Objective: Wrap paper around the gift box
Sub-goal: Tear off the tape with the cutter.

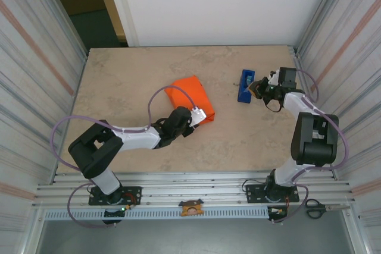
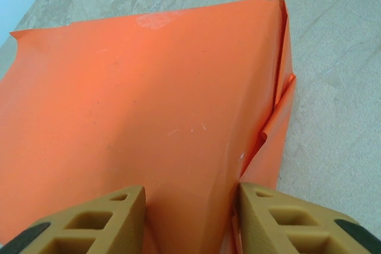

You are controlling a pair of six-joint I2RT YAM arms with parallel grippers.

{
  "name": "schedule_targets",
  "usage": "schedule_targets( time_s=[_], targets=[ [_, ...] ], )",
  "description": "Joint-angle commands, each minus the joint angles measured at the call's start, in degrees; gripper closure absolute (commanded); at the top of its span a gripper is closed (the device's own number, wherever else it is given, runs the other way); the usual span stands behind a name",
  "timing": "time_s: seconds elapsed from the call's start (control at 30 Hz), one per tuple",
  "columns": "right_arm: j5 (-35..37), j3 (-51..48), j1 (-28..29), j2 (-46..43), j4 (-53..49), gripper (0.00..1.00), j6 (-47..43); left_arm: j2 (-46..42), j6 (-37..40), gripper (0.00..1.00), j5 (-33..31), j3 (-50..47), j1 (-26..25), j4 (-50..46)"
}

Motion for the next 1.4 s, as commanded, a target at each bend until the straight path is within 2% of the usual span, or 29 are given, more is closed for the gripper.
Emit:
schedule_targets(
  time_s=[0.0, 0.43, 0.93, 1.37],
  targets=[
    [-4.01, -2.48, 0.23, -3.47, -2.26, 1.0, 1.59, 3.05, -1.94, 0.57, 1.02, -1.29, 0.47, -8.59],
    [-4.01, -10.97, 0.82, -6.09, -0.81, 1.0, 2.14, 2.84, -2.11, 0.57, 1.08, -1.57, 0.46, -8.59],
    [-5.24, -14.59, 1.36, -4.8, 4.16, 1.0, 4.25, 3.16, -1.94, 0.57, 1.16, -1.3, 0.47, -8.76],
    [2.76, -14.05, 0.79, 3.22, 3.3, 1.0, -2.73, 3.44, -2.21, 0.58, 1.34, -1.39, 0.46, -8.67]
  ],
)
